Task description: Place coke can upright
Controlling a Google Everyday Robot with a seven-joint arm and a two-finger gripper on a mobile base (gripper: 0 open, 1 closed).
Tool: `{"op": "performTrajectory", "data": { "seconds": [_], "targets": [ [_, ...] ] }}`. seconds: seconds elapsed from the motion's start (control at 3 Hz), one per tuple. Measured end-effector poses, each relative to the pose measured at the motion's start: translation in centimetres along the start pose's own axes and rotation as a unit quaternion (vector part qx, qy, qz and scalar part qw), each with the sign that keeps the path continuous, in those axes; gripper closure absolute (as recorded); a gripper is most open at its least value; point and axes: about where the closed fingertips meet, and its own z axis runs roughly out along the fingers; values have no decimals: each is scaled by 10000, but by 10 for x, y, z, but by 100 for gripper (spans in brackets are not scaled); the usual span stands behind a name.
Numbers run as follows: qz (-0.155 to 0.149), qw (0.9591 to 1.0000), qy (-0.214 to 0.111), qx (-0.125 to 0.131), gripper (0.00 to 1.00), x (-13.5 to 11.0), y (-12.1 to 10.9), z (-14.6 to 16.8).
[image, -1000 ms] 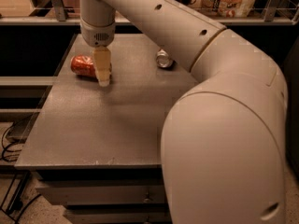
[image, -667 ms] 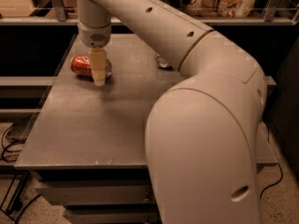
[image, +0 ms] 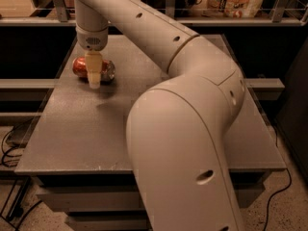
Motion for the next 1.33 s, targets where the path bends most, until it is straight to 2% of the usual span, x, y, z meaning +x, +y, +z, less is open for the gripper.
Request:
{"op": "performTrajectory", "data": {
  "seconds": [0.33,0.67,1.0,1.33],
  "targets": [
    [83,9999,-73,-1,0,-11,-6,5],
    [146,9998,-121,-51,7,-16,-8,12],
    [150,9997,-147,-86,23,-20,-10,17],
    [170,9996,-186,-113,46,-22,-10,19]
  ]
}}
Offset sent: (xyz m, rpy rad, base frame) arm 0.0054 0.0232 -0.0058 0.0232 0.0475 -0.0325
